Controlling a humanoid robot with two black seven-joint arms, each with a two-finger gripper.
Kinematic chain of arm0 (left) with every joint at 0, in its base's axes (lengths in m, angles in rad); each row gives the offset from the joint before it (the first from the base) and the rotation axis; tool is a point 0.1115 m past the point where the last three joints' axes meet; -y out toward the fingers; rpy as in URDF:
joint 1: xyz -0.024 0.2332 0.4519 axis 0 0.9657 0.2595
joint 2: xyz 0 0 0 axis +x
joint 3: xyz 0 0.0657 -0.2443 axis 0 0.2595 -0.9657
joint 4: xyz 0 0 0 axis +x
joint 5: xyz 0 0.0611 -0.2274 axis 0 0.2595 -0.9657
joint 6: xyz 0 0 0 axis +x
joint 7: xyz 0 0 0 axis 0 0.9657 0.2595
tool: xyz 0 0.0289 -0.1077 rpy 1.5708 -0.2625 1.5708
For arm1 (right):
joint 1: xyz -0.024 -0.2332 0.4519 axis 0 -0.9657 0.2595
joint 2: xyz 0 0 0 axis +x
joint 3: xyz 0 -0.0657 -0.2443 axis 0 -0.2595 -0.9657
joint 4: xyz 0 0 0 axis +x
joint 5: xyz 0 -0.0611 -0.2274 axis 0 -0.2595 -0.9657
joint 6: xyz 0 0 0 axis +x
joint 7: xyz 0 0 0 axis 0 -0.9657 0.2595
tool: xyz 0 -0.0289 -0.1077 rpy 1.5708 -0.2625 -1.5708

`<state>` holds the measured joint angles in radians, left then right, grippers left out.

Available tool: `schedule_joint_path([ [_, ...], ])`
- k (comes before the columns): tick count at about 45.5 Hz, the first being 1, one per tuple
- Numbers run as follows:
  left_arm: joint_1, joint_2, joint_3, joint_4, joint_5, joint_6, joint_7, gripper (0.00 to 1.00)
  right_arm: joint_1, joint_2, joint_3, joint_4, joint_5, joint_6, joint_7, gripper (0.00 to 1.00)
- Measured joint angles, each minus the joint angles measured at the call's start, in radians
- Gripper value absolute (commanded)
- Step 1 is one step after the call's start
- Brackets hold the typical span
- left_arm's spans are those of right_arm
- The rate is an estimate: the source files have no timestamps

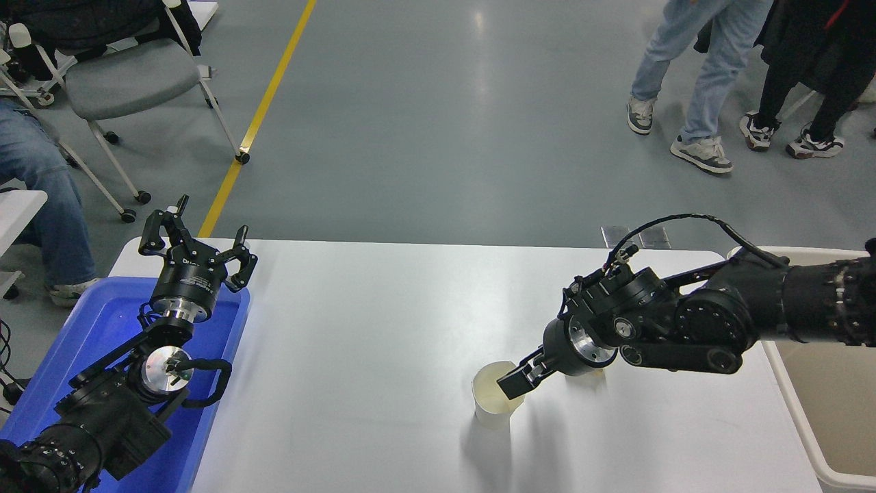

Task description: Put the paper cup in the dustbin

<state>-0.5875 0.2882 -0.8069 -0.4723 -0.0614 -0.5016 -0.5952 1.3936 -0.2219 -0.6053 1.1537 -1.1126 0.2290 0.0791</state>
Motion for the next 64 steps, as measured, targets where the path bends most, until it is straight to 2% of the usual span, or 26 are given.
schedule_joint_path([
  [5,0.0,0.0,0.0,0.0,0.0,0.0,0.0,1.0,-0.012,0.012,0.0,-0.017,0.0,0.0,0.0,0.79],
  [9,0.0,0.0,0.0,0.0,0.0,0.0,0.0,1.0,-0.02,0.021,-0.001,-0.032,-0.001,-0.001,0.0,0.76],
  [12,0.0,0.0,0.0,0.0,0.0,0.0,0.0,1.0,-0.027,0.025,-0.001,-0.043,-0.001,-0.003,0.0,0.67],
  [14,0.0,-0.001,0.0,0.0,0.0,0.0,0.0,1.0,-0.029,0.027,-0.001,-0.048,-0.002,-0.005,0.0,0.54],
  [16,0.0,-0.001,0.0,0.0,0.0,0.0,0.0,1.0,-0.032,0.029,-0.001,-0.052,-0.002,-0.007,0.0,0.33],
  [18,0.0,-0.001,0.0,0.0,0.0,0.0,0.0,1.0,-0.033,0.03,-0.001,-0.056,-0.002,-0.008,0.001,0.17],
  [22,0.0,-0.001,0.0,0.0,0.0,0.0,0.0,1.0,-0.033,0.032,-0.002,-0.061,-0.002,-0.009,0.001,0.0],
  [53,0.0,0.0,0.0,0.0,0.0,0.0,0.0,1.0,0.004,0.032,-0.026,-0.06,0.011,0.006,0.019,0.0],
  [64,0.0,0.0,0.0,0.0,0.0,0.0,0.0,1.0,0.098,-0.012,-0.028,-0.006,0.072,0.042,0.029,0.0],
])
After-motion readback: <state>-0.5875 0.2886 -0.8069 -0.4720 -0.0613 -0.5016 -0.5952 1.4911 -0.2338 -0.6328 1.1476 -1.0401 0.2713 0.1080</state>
